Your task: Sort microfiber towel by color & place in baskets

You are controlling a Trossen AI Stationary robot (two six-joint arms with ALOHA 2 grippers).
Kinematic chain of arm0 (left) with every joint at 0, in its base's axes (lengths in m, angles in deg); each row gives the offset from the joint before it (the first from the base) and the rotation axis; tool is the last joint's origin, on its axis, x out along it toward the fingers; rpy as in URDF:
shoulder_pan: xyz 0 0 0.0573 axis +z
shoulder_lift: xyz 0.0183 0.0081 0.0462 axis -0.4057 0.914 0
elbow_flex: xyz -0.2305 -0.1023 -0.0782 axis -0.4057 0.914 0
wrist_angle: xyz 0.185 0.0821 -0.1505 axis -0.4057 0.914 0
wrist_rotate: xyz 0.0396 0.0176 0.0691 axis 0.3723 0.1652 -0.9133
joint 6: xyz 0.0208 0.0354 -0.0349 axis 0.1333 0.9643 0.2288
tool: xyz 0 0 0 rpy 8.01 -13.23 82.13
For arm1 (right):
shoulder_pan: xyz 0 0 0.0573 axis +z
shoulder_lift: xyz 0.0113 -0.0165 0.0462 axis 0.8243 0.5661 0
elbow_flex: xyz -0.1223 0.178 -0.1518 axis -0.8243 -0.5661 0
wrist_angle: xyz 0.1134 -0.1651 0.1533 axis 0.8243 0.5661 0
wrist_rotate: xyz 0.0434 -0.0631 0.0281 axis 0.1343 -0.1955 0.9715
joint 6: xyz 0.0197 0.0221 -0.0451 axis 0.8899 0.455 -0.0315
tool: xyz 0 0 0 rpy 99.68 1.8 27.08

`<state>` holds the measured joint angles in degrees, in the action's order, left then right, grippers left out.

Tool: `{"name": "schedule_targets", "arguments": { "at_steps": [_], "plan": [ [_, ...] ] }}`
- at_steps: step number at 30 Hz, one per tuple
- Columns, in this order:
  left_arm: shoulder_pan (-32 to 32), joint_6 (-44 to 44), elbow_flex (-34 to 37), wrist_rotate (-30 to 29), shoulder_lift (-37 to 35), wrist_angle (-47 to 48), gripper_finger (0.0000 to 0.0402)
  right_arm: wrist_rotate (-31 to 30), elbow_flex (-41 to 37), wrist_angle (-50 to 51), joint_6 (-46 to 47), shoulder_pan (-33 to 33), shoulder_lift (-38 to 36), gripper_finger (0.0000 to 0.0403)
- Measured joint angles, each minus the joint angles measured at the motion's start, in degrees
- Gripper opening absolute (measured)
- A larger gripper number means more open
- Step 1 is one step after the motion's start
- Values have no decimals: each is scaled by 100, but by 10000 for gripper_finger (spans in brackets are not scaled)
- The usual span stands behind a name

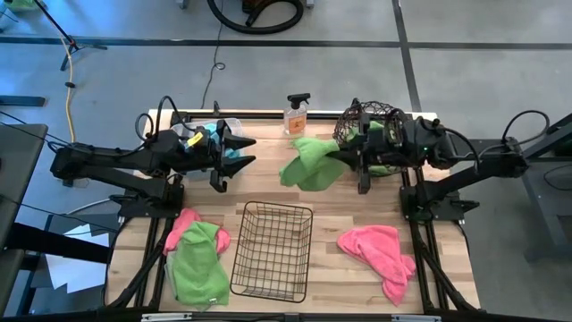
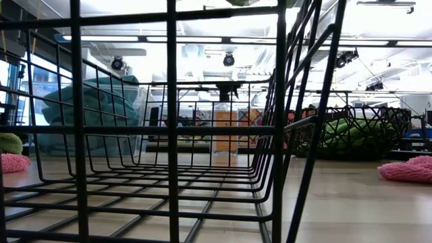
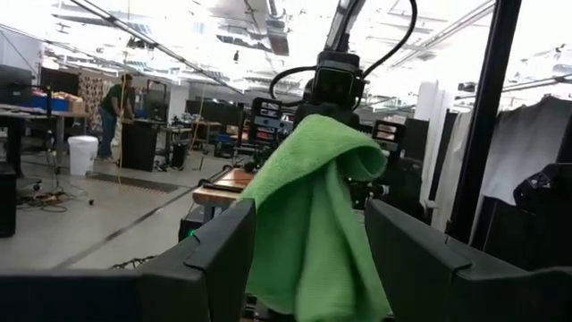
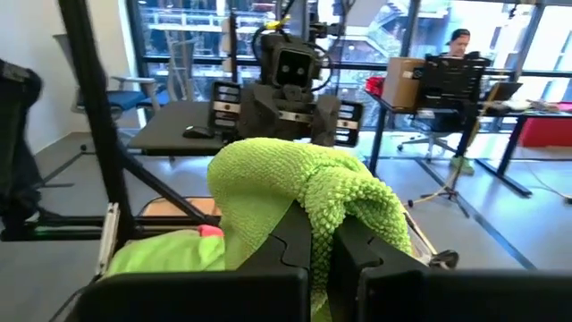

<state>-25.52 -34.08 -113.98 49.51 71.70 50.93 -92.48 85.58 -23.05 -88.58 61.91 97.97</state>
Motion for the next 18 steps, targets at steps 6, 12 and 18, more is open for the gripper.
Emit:
{"name": "schedule_targets", "arguments": {
  "at_steps": [6, 12, 18],
  "plan": [
    [0, -10, 1, -1, 0, -11, 201, -1269, 25, 23, 264, -225, 2, 1],
    [0, -151, 1, -5, 0, -33, 201, -2126, 645, 1322, 975, -1228, 67, 0],
    [0, -155, 1, -8, 0, -35, 201, -2128, 1893, 3769, 1439, -2572, 621, 0]
  ]
}}
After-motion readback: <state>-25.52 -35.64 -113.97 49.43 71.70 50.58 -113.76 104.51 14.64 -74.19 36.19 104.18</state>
